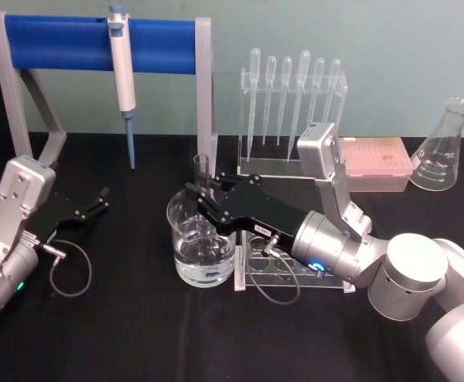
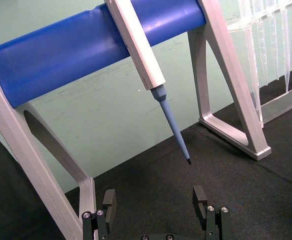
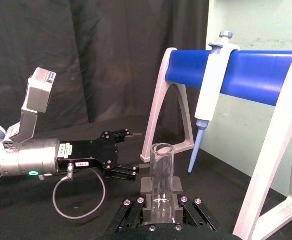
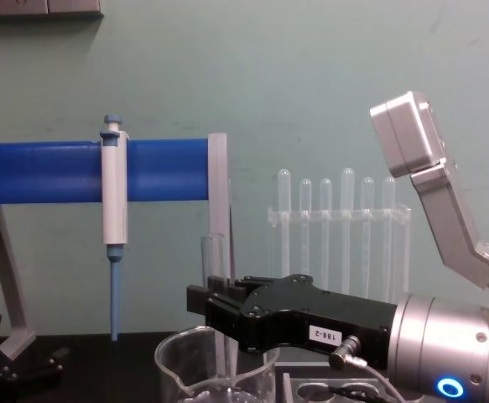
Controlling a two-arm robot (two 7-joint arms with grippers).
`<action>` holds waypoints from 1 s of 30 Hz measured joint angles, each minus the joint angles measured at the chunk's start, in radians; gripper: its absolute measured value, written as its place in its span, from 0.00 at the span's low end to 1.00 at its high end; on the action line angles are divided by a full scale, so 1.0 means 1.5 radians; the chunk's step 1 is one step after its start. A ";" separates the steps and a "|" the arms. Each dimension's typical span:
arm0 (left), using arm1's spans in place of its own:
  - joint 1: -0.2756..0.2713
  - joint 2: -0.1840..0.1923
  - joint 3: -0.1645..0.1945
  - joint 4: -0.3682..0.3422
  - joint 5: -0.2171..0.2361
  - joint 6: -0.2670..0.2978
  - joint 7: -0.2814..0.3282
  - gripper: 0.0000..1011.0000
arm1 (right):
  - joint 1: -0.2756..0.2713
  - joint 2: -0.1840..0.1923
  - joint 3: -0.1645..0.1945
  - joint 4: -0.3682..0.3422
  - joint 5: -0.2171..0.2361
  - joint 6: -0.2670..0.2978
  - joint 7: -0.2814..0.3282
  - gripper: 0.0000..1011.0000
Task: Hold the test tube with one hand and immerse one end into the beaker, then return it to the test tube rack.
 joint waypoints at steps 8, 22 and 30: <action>0.000 0.000 0.000 0.000 0.000 0.000 0.000 0.99 | 0.000 0.000 0.000 0.000 0.000 0.000 0.000 0.22; 0.000 0.000 0.000 0.000 0.000 0.000 0.000 0.99 | 0.000 0.000 0.000 0.000 0.000 0.000 0.000 0.22; 0.000 0.000 0.000 0.000 0.000 0.000 0.000 0.99 | 0.000 0.000 0.000 0.000 0.000 0.000 0.000 0.22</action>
